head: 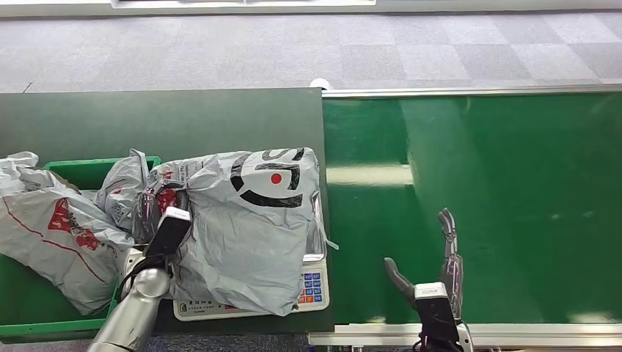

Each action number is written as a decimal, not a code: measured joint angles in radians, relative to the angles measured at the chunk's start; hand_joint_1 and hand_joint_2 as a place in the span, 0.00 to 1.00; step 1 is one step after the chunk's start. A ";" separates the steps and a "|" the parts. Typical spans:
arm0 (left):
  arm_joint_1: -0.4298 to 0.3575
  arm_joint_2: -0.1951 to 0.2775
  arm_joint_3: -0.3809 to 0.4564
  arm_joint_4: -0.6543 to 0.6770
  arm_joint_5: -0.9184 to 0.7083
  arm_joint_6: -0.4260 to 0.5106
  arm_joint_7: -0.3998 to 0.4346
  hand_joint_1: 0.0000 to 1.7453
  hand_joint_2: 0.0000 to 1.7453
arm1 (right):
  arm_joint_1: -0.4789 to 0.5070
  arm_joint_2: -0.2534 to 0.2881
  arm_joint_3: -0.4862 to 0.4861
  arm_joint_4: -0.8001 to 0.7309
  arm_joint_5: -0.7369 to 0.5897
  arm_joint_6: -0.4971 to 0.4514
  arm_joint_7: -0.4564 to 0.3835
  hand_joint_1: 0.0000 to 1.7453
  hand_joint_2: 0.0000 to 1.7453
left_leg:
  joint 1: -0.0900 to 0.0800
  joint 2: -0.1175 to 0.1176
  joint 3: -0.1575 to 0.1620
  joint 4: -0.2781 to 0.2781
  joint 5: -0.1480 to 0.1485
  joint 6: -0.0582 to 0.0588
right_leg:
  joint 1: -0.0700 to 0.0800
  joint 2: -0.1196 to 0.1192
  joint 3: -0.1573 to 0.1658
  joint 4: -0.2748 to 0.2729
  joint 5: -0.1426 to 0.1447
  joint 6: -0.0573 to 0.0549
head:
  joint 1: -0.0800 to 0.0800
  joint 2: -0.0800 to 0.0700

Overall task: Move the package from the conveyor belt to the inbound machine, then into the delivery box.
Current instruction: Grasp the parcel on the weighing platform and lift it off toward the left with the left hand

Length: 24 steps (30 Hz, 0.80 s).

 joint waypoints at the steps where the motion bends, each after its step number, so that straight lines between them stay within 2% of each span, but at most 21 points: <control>1: 0.012 0.000 0.001 -0.024 0.018 0.002 -0.018 1.00 1.00 | 0.000 0.000 0.000 0.003 -0.001 0.000 0.000 0.00 1.00 | 0.000 0.000 -0.001 0.000 0.000 0.000 | 0.000 0.000 -0.001 0.000 0.000 0.000 | 0.000 0.000; 5: 0.106 -0.008 -0.015 -0.234 0.061 0.029 -0.100 1.00 1.00 | 0.000 0.001 0.000 0.013 -0.005 0.002 -0.003 0.00 1.00 | 0.000 0.002 -0.003 0.000 -0.001 -0.001 | 0.000 0.002 -0.004 0.000 0.000 0.000 | 0.000 0.000; 10: 0.243 -0.035 -0.076 -0.580 -0.019 0.175 -0.188 1.00 1.00 | 0.000 0.011 -0.001 0.015 0.009 0.012 -0.003 0.00 1.00 | 0.000 0.002 -0.004 0.000 -0.003 -0.001 | 0.000 0.002 -0.005 0.000 -0.001 0.000 | 0.000 0.000; 15: 0.286 -0.056 -0.052 -0.786 0.005 0.189 -0.213 1.00 1.00 | 0.006 0.015 -0.001 0.015 0.011 0.004 -0.002 0.00 1.00 | 0.000 0.001 -0.004 0.000 -0.003 -0.001 | 0.000 0.002 -0.005 0.000 -0.001 0.000 | 0.000 0.000; 19: 0.269 -0.031 0.049 -0.844 0.233 0.181 -0.212 1.00 1.00 | 0.015 0.015 -0.001 0.015 -0.006 0.000 0.002 0.00 1.00 | 0.001 0.002 -0.003 0.000 -0.002 -0.001 | 0.001 0.002 -0.003 0.000 -0.001 -0.001 | 0.000 0.000; 21: 0.253 0.000 0.151 -0.845 0.356 0.154 -0.189 1.00 1.00 | 0.020 0.014 -0.001 0.015 -0.016 0.002 0.003 0.00 1.00 | 0.002 0.003 -0.002 0.000 -0.002 -0.001 | 0.002 0.003 -0.003 0.000 -0.001 -0.001 | 0.000 0.000; 24: 0.217 0.053 0.333 -0.804 0.401 0.089 -0.135 1.00 1.00 | 0.025 0.016 0.000 0.016 -0.019 0.010 0.009 0.00 1.00 | 0.003 0.004 -0.002 0.000 -0.002 -0.002 | 0.003 0.003 -0.003 0.000 -0.002 -0.003 | 0.000 0.000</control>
